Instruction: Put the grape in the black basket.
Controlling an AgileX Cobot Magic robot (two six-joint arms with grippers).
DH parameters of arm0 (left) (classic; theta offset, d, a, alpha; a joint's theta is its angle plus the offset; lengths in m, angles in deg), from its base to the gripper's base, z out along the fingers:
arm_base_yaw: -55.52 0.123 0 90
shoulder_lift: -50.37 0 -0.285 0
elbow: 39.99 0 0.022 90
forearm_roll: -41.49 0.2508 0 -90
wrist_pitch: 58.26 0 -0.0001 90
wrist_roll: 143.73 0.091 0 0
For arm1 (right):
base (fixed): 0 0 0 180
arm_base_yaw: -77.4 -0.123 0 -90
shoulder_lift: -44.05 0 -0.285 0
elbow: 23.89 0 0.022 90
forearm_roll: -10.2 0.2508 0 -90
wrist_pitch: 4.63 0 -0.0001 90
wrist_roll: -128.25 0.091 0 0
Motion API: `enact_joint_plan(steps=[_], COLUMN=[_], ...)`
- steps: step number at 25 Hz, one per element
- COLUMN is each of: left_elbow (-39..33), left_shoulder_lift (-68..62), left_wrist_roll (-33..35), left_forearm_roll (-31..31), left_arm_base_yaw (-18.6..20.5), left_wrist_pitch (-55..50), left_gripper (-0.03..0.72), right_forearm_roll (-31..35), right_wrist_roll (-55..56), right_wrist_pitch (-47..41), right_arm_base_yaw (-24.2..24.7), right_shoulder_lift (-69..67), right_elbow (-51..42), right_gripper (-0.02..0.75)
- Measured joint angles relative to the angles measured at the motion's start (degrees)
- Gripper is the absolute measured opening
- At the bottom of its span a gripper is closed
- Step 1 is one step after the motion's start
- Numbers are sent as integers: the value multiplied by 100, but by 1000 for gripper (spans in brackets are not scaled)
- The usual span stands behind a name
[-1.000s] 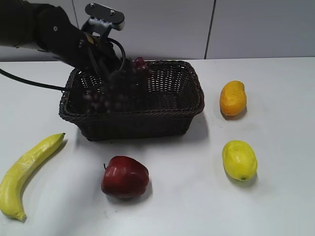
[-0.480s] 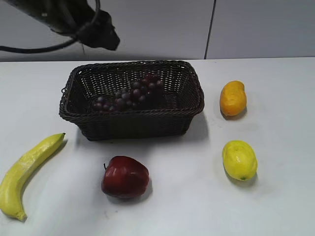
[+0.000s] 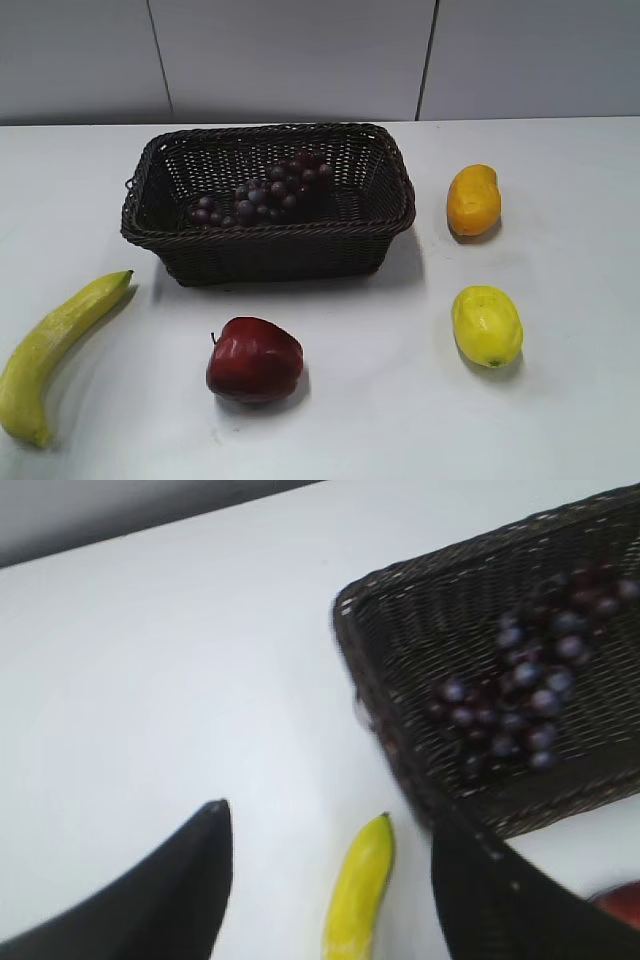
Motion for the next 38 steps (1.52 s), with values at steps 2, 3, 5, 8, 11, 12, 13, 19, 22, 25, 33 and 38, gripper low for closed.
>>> enact_joint_plan(steps=[2, 3, 5, 8, 11, 12, 13, 19, 22, 25, 33, 38], left_elbow=[-207, -326, -677, -1304, -2025, -2290, -2558, -3753, -4062, -4161, -4345, -4483], left_shoulder_lift=[201, 327, 621, 1261, 2007, 2252, 2550, 4454, 5454, 6282, 7361, 7361], left_wrist_roll=[-12, -14, -19, -25, -25, -25, -25, -25, -26, -26, -26, -26], left_forearm_roll=[0, 30, 36, 0, -221, -290, -390, -721, -729, -647, -416, -421], left_arm_base_yaw=[376, 557, 834, 949, 959, 959, 959, 959, 959, 959, 959, 959], left_wrist_pitch=[-283, -386, -441, -404, -348, -312, -273, -13, -88, -417, -948, -970], left_gripper=[589, 588, 587, 586, 586, 586, 585, 585, 585, 585, 585, 585], right_forearm_roll=[0, 0, 0, 0, 0, 0, 0, 0, 0, 0, 0, 0], right_wrist_roll=[0, 0, 0, 0, 0, 0, 0, 0, 0, 0, 0, 0], right_wrist_pitch=[0, 0, 0, 0, 0, 0, 0, 0, 0, 0, 0, 0], right_arm_base_yaw=[0, 0, 0, 0, 0, 0, 0, 0, 0, 0, 0, 0], right_shoulder_lift=[0, 0, 0, 0, 0, 0, 0, 0, 0, 0, 0, 0], right_elbow=[0, 0, 0, 0, 0, 0, 0, 0, 0, 0, 0, 0], right_gripper=[593, 593, 593, 593, 593, 593, 593, 593, 593, 593, 593, 593])
